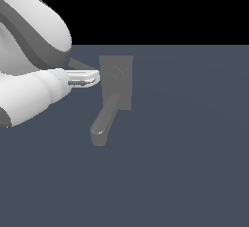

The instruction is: Turn on the faucet by rotating a designated handle.

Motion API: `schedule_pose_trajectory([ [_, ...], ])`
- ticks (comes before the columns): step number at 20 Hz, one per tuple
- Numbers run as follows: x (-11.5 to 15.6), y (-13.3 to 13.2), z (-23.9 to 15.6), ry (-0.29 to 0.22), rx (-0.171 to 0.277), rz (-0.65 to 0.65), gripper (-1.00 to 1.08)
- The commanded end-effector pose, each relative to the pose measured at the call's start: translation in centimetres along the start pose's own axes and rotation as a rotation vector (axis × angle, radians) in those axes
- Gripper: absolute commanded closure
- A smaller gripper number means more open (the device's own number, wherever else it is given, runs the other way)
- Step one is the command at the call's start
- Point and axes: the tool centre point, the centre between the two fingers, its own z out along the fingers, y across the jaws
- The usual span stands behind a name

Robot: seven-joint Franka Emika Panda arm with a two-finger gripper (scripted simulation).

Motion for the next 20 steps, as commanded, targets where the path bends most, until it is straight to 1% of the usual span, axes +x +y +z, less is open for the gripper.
schedule_pose_trajectory([
  [1,-1.3,-0.3,0.0,-0.005,0.0,0.005,1.08],
  [9,-4.5,-1.1,0.0,-0.008,-0.002,0.007,1.08],
  [10,-4.5,-1.1,0.0,-0.008,-0.002,0.007,1.08],
  [11,-3.3,-1.3,-0.3,0.007,0.002,0.0,1.08],
  [20,-5.8,-3.5,-0.2,0.0,0.0,0.003,1.08],
])
